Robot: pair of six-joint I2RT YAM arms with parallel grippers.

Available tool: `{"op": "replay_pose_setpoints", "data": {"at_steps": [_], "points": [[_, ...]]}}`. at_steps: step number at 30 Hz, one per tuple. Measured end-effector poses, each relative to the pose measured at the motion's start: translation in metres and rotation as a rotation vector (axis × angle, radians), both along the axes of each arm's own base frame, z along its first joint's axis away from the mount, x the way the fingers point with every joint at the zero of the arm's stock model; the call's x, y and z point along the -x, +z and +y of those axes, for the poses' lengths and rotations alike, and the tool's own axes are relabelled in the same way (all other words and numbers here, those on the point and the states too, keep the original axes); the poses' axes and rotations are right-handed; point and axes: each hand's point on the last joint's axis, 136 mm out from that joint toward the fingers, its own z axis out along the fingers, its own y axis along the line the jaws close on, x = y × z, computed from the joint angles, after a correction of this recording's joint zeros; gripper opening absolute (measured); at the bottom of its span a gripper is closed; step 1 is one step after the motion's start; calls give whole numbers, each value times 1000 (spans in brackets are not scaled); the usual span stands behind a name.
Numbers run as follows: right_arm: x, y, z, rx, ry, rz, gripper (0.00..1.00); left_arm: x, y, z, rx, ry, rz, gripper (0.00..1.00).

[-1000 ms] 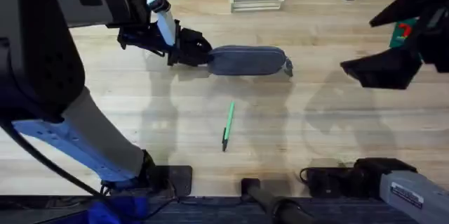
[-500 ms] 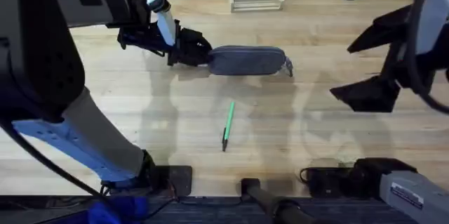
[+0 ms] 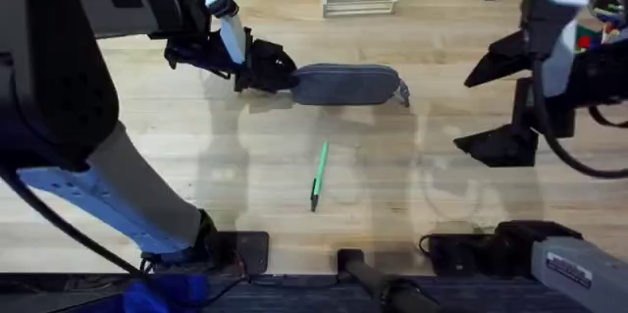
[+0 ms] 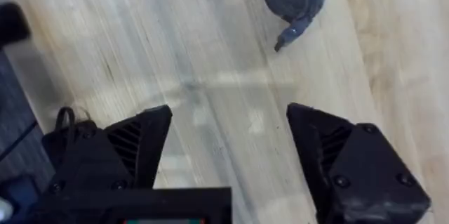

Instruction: Unzip the bag, pick up the pens from the table one at a time and place them inside, then zip the bag closed.

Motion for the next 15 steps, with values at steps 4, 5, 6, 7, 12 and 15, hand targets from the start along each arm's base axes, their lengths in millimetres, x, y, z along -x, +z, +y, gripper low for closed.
{"op": "replay_pose_setpoints", "data": {"at_steps": [4,5,6,7,12,15], "points": [[-4,-11,0,6,30,40,997,0,0,0,0,0,0,43],[-5,-14,0,8,38,52,997,0,0,0,0,0,0,43],[-6,-16,0,10,49,60,997,0,0,0,0,0,0,43],[-7,-19,0,12,61,68,997,0,0,0,0,0,0,43],[-24,-30,0,21,106,51,997,0,0,0,0,0,0,42],[-36,-35,0,25,119,25,997,0,0,0,0,0,0,42]]}}
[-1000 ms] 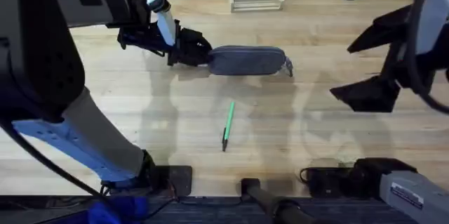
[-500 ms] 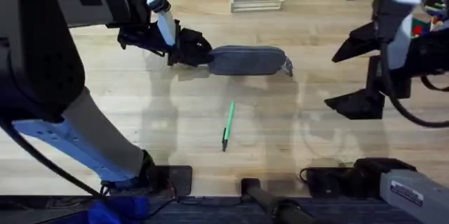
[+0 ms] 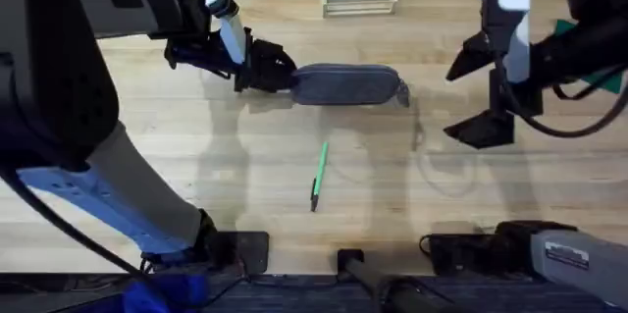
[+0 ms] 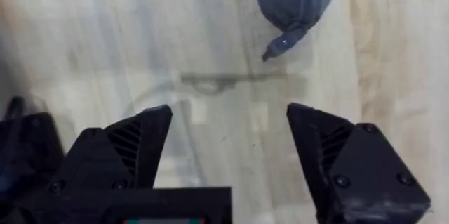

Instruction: Unzip the bag, pick up the pens from the table one at a time and place them inside, then zip the bag closed.

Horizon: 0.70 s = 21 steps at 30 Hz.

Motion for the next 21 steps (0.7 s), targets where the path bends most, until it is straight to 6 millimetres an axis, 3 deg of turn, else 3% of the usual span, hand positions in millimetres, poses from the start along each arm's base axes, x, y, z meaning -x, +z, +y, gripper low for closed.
{"op": "replay_pose_setpoints", "data": {"at_steps": [14,21], "points": [[-28,-26,1,-2,-10,19,997,0,0,0,0,0,0,42],[-46,-33,17,-19,-37,7,997,0,0,0,0,0,0,42]]}}
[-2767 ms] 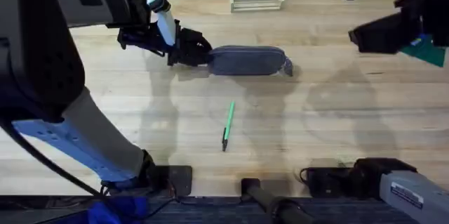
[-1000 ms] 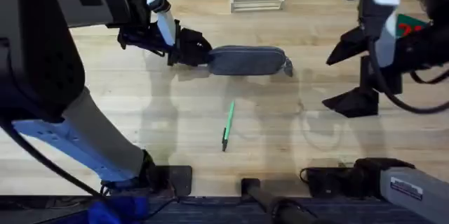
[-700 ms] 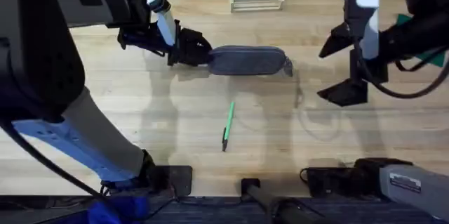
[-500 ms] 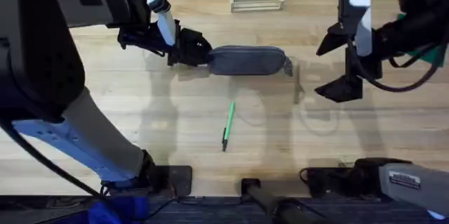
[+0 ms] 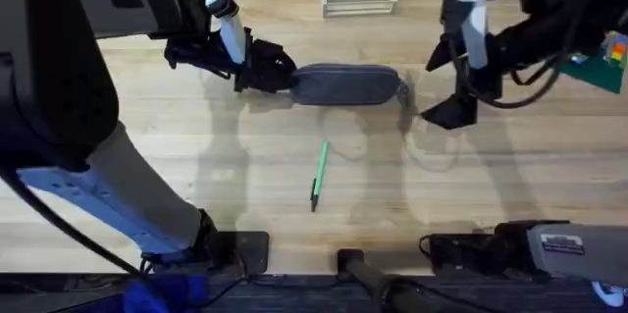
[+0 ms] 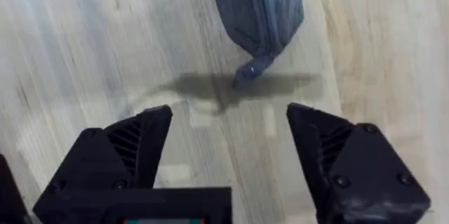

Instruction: Unzip the bag, pick up the pens from the table one at a time and place them inside, then zip the bag closed.

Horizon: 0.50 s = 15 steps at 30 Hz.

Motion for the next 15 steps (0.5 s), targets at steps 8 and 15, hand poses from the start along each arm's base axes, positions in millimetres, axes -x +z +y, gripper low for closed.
{"op": "replay_pose_setpoints", "data": {"at_steps": [8,15], "points": [[-6,-19,14,-11,-33,64,998,0,0,0,0,0,0,43],[-23,-31,24,-29,-93,69,998,0,0,0,0,0,0,43]]}}
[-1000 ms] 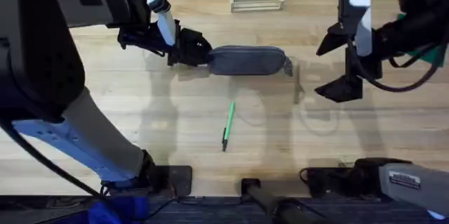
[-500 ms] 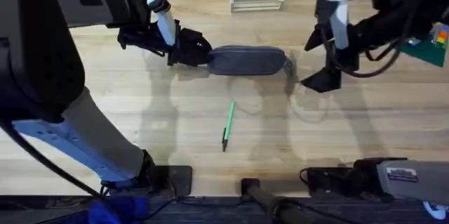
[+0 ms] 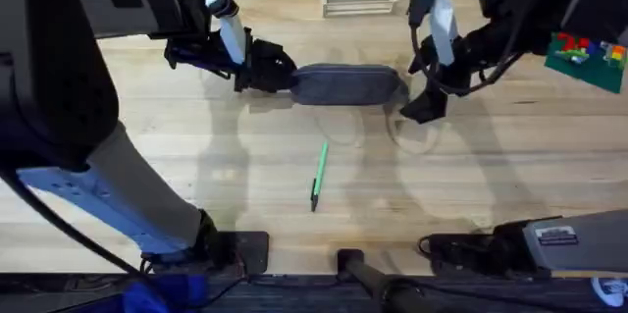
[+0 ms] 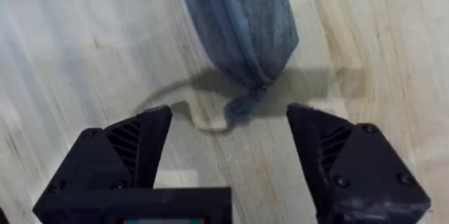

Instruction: Unzip the bag, pick up the pens from the table one at a time and place them inside, then zip the bag closed.

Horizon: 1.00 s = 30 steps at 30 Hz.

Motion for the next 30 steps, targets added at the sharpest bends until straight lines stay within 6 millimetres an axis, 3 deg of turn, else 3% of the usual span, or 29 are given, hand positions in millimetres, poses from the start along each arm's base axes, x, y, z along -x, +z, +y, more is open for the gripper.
{"op": "replay_pose_setpoints", "data": {"at_steps": [17,23,30], "points": [[1,-13,7,29,-161,98,998,0,0,0,0,0,0,43],[-1,-17,1,62,-249,116,998,0,0,0,0,0,0,43],[5,-34,-2,69,-324,143,998,0,0,0,0,0,0,43]]}}
